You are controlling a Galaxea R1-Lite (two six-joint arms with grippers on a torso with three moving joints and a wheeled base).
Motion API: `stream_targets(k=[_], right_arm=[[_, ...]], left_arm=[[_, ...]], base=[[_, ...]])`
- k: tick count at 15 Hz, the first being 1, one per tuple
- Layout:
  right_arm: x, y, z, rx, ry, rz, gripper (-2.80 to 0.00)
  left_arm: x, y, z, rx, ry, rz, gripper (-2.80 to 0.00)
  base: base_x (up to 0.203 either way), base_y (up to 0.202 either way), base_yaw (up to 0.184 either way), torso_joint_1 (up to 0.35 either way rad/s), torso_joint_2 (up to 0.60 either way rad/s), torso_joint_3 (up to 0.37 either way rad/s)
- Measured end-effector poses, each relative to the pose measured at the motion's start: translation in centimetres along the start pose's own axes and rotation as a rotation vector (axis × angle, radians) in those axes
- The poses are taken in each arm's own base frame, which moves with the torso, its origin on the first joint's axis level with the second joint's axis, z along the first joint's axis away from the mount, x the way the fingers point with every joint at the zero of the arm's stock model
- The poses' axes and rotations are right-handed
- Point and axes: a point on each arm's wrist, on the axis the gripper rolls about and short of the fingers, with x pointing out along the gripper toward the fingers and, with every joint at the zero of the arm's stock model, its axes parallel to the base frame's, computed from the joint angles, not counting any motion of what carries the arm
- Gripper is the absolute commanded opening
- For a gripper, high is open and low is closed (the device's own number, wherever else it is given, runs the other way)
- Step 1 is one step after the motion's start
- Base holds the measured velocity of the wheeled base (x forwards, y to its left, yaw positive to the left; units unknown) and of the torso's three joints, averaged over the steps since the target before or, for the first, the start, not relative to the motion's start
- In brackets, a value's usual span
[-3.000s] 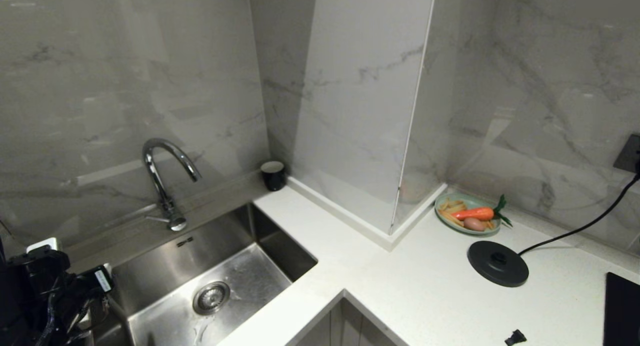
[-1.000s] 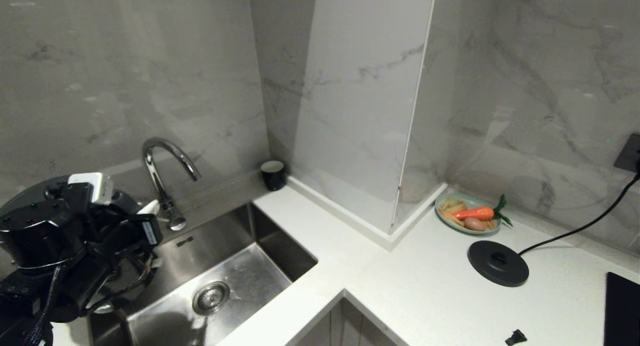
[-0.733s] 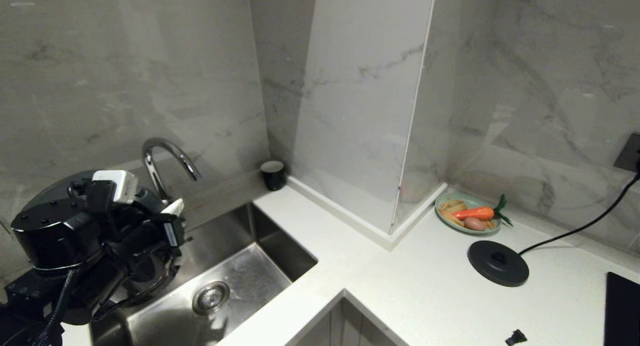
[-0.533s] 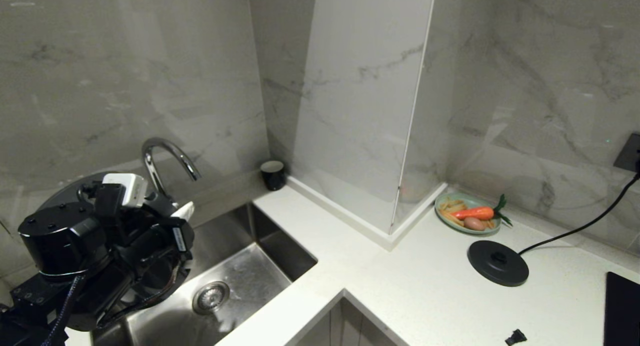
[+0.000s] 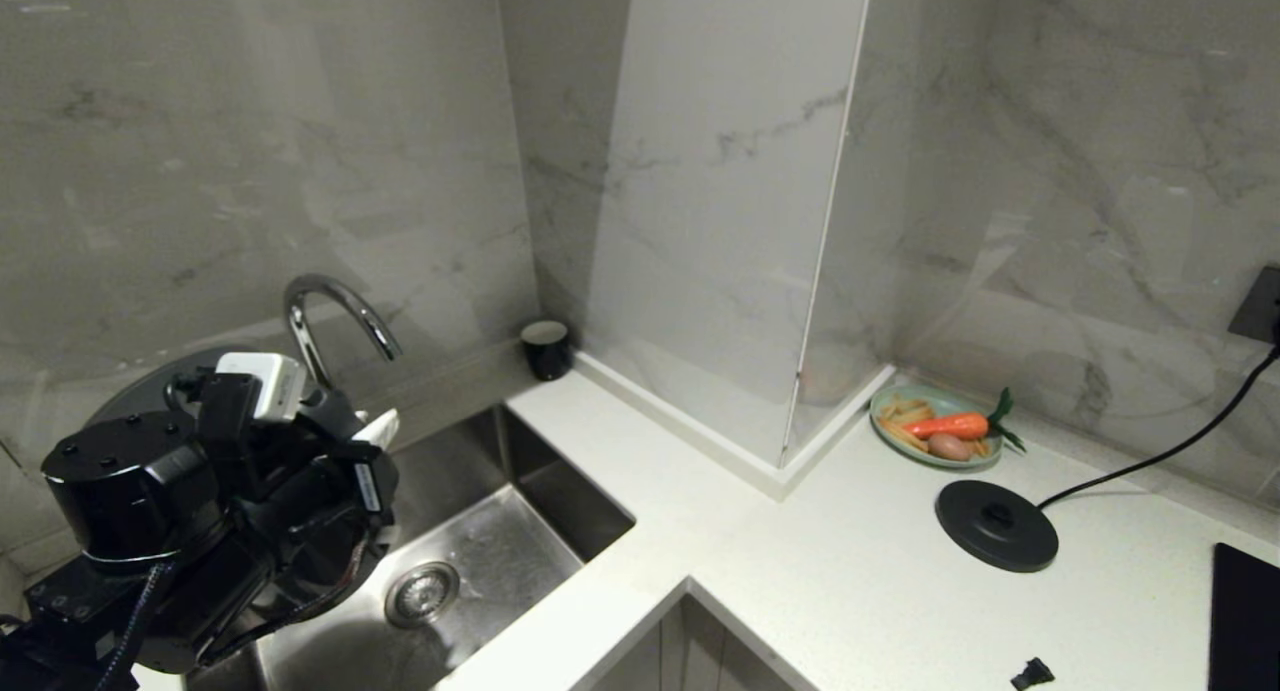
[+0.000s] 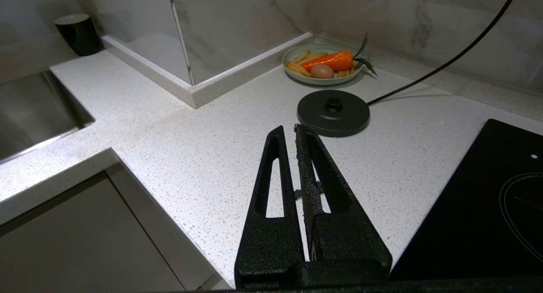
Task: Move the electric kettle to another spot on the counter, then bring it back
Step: Place it on the power base
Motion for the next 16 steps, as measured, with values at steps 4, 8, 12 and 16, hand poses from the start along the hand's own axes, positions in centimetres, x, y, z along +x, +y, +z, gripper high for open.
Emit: stream_targets(k=[4,8,12,16], right_arm=[[0.0,0.0,0.0,0.001,0.0,0.0,-2.8],[0.0,0.0,0.0,0.002,0.0,0.0,-2.8],[0.0,0.0,0.0,0.002,0.0,-0.001,-2.8],[0.0,0.0,0.0,0.002,0.0,0.0,-2.8]], left_arm=[[-0.25,-0.1,0.34,-0.013,-0.016,-0.005,-2.8],[-0.41,-0.36,0.5,-0.014,-0.024,-0.009,-2.8],[-0.57,-0.51,0.66,-0.015,-0.031,-0.013,-2.8],[-0.92,-0.74,0.71,-0.015,-0.032,-0.026,-2.8]], base=[[0.0,0.0,0.0,0.0,0.0,0.0],[0.003,0.008,-0.125,0.001,0.0,0.005],[0.003,0.01,-0.179,0.001,0.0,0.001],[0.001,0.008,-0.177,0.002,0.01,0.004]])
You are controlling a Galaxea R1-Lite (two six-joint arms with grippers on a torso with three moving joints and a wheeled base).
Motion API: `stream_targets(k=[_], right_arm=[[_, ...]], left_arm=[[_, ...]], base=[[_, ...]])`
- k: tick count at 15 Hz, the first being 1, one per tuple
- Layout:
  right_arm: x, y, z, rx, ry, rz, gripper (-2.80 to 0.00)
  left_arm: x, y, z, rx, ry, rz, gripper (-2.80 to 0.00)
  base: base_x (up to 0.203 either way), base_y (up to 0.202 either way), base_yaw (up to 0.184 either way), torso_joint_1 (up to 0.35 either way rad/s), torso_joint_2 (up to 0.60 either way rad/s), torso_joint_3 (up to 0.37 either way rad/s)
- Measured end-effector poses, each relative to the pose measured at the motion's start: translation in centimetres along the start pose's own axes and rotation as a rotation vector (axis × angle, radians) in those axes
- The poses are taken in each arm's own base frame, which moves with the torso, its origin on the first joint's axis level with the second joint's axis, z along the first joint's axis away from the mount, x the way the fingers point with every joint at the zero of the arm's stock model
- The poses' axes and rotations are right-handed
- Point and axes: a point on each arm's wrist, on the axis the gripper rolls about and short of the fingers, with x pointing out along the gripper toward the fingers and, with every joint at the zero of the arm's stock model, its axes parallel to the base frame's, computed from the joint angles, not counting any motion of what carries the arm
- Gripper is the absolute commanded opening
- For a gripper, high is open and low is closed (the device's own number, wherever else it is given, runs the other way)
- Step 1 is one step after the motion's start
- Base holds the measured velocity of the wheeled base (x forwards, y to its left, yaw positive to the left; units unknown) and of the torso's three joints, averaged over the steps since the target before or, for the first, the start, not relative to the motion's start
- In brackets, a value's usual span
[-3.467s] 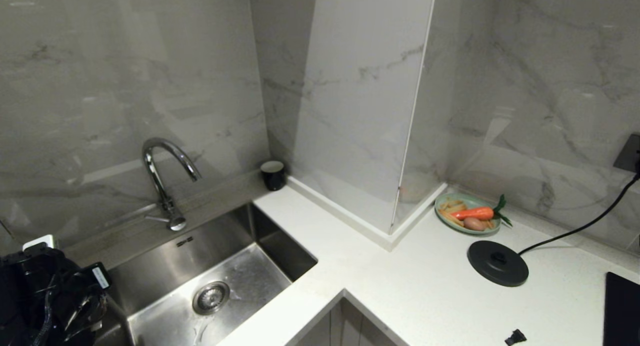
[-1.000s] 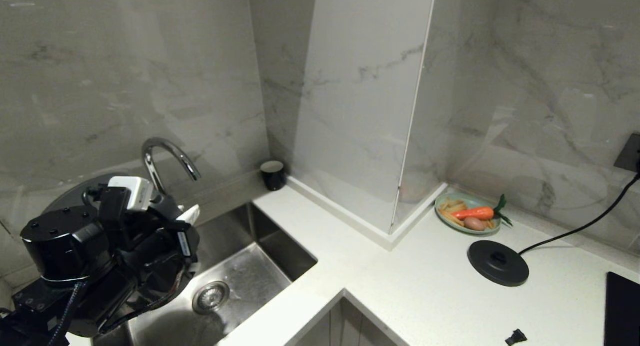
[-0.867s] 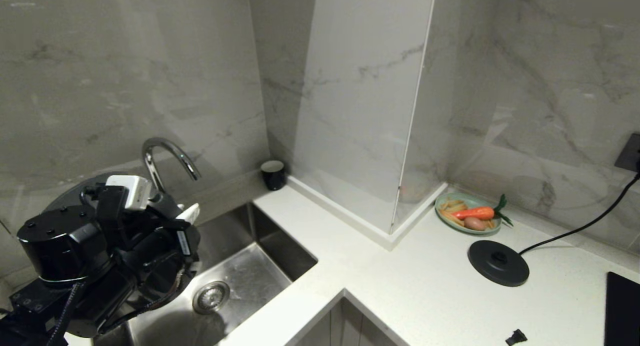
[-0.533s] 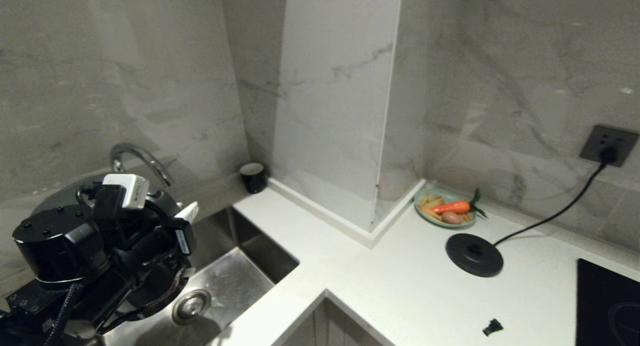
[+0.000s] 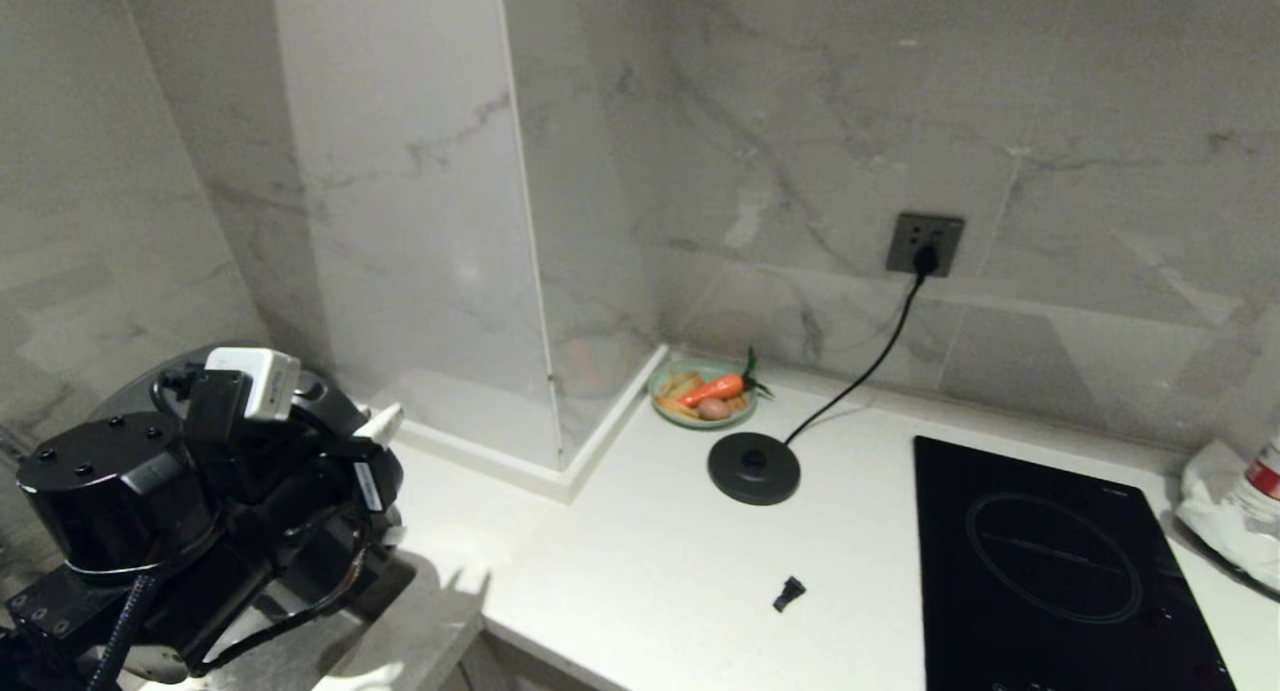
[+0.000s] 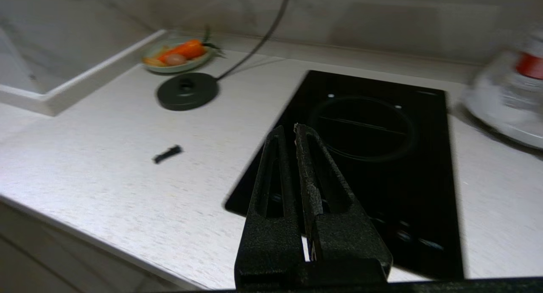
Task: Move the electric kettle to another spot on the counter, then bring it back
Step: Place it on the power base
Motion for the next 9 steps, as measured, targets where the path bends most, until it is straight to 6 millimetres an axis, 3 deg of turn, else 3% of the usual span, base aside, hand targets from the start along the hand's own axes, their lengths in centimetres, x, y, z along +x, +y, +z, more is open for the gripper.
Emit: stream_targets(k=[9], right_arm=[[0.0,0.0,0.0,0.0,0.0,-0.001,-2.8]], left_arm=[[-0.6,-0.11,-0.55,-0.018,0.024,-0.009,-2.8]], base=[[0.002,0.007,-0.169,0.0,0.01,0.006]])
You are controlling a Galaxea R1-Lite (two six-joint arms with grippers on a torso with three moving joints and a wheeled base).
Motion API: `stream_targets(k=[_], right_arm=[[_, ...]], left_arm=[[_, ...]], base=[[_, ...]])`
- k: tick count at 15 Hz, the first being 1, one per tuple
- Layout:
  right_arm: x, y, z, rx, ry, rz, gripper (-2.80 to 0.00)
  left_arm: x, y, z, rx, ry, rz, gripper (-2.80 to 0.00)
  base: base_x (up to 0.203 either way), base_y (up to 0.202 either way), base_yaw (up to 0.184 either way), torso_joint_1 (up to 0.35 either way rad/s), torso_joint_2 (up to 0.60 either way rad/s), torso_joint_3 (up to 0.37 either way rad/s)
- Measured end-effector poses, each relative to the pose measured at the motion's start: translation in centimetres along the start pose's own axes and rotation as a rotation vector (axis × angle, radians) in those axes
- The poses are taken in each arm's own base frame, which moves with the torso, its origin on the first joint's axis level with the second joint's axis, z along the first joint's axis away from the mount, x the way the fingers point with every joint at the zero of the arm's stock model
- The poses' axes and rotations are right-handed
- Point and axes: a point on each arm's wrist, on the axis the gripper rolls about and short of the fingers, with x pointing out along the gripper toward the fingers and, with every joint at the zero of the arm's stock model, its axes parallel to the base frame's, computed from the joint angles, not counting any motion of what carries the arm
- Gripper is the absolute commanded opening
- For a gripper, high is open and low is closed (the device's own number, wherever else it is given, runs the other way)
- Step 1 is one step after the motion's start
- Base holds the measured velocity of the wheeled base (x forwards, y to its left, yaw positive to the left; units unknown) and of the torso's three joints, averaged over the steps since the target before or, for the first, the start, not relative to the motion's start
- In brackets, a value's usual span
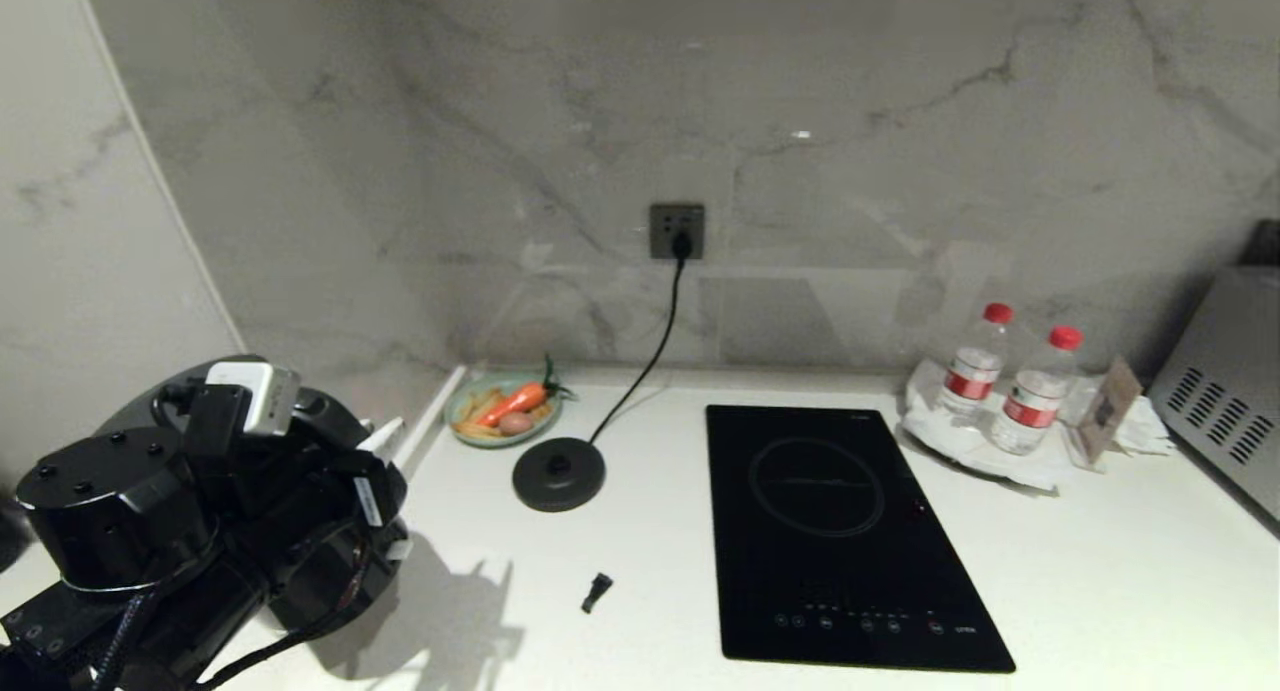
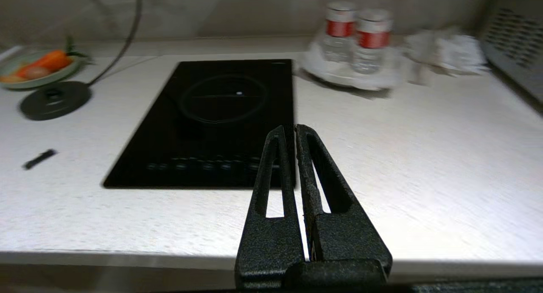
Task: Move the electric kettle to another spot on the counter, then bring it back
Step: Place it on the power base
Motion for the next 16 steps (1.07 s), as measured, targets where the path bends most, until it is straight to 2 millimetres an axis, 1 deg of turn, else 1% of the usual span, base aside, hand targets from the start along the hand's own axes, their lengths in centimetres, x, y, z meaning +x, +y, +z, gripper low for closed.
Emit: stream_targets(k=[2,6,11,16], right_arm=[[0.0,0.0,0.0,0.0,0.0,0.0,-2.8],[0.0,0.0,0.0,-0.001,0.0,0.001,-2.8],[0.0,0.0,0.0,-0.001,0.0,0.001,-2.8],[0.0,0.0,0.0,-0.002,0.0,0.001,-2.8]], left_arm=[[-0.1,0.0,0.0,0.001,0.001,-0.003,-2.8],[-0.4,0.0,-0.6,0.011,0.025,-0.006,-2.8],[-1.2,-0.6,-0.7,0.02,0.027,-0.046,-2.8],[-1.5,-1.7,-0.6,0.025,0.021,-0.096,-2.8]], base=[[0.003,0.001,-0.077,0.0,0.0,0.002],[0.0,0.0,0.0,0.0,0.0,0.0],[0.0,0.0,0.0,0.0,0.0,0.0],[0.0,0.0,0.0,0.0,0.0,0.0]])
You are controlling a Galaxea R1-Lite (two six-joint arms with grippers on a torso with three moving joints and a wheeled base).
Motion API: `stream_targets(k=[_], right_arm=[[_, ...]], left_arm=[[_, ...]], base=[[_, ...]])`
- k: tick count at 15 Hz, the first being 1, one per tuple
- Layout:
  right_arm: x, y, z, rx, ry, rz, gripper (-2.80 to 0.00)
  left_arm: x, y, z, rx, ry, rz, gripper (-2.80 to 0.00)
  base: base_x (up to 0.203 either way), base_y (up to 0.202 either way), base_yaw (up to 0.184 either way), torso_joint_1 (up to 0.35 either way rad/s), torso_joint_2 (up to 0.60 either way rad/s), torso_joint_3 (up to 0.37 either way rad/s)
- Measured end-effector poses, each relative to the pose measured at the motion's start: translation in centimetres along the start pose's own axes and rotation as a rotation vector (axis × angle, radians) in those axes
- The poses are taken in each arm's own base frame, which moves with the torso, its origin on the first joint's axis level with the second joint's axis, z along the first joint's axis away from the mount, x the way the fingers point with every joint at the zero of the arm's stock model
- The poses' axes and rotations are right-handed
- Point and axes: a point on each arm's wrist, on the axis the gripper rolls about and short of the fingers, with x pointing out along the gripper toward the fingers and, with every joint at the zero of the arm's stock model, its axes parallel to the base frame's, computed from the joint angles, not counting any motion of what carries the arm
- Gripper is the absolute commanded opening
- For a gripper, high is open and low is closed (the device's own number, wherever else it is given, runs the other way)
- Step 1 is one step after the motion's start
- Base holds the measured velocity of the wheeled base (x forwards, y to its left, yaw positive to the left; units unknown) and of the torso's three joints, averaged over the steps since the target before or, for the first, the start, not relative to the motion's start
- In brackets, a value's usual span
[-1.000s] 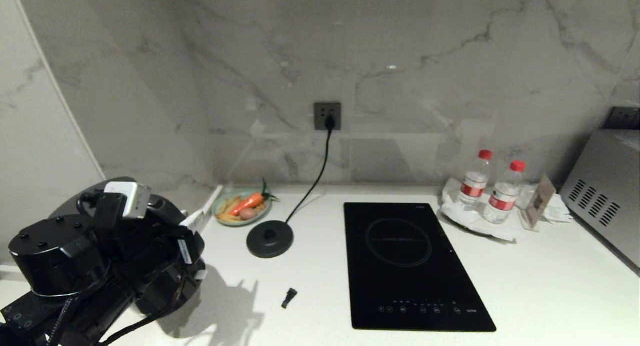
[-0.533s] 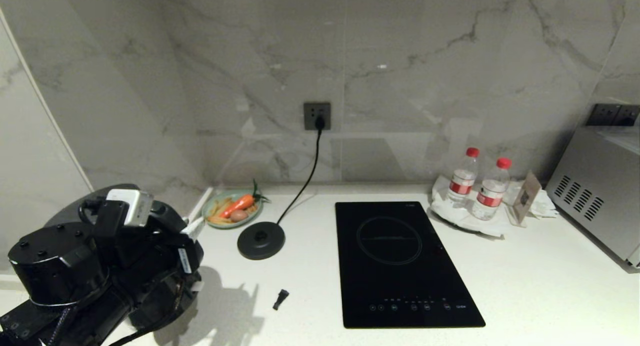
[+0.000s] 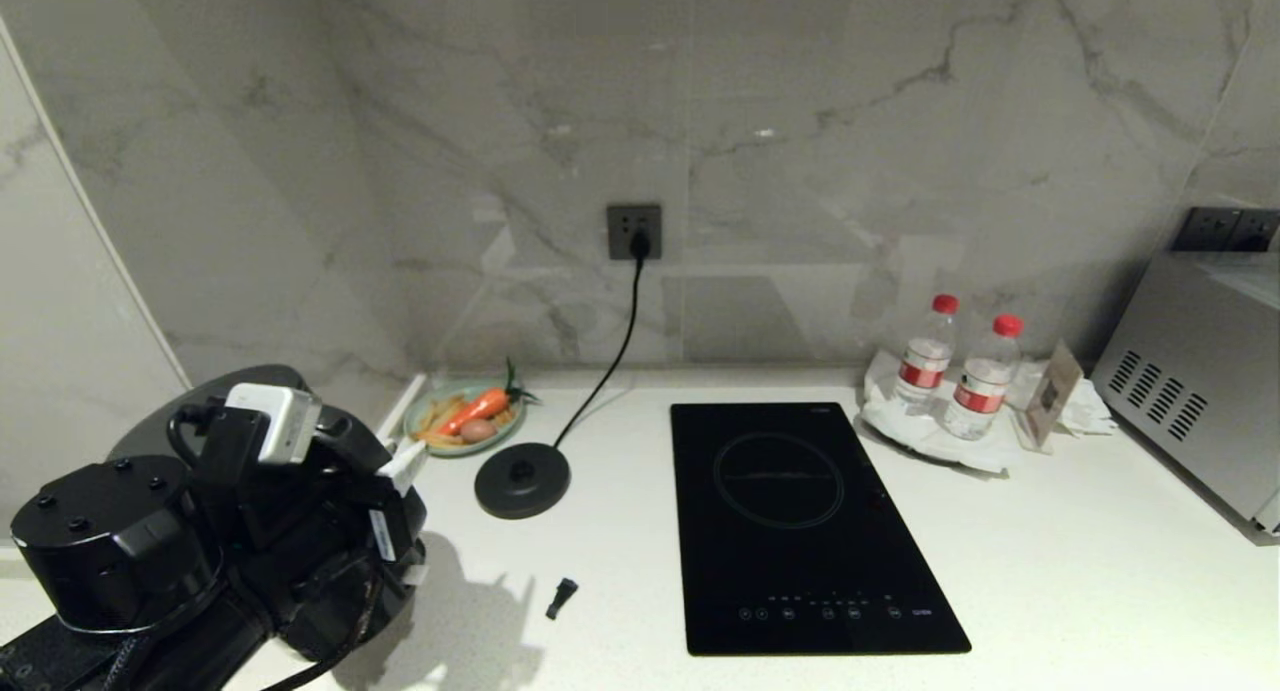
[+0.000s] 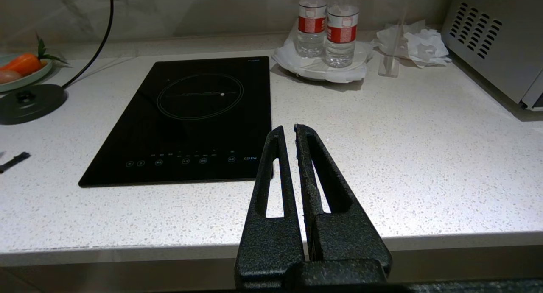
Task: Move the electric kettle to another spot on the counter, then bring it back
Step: Place it on the power base
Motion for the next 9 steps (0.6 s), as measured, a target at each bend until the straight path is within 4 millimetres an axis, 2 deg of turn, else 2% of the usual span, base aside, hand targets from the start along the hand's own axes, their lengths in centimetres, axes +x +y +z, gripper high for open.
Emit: stream_targets(k=[2,3,9], right_arm=[[0.0,0.0,0.0,0.0,0.0,0.0,-2.8],[0.0,0.0,0.0,0.0,0.0,-0.001,-2.8],[0.0,0.0,0.0,0.0,0.0,0.0,-2.8]], left_arm=[[0.04,-0.57,-0.04,0.003,0.003,-0.023,-2.8],[0.11,-0.79,-0.12,0.004,0.006,-0.031,-2.8],[0.34,-1.0,-0.38,0.008,0.018,-0.036,-2.8]], base=[[0.024,0.0,-0.003,0.0,0.0,0.004],[0.135,0.0,0.004,-0.016,-0.01,0.007],[0.19,0.0,0.002,0.009,0.0,0.004]])
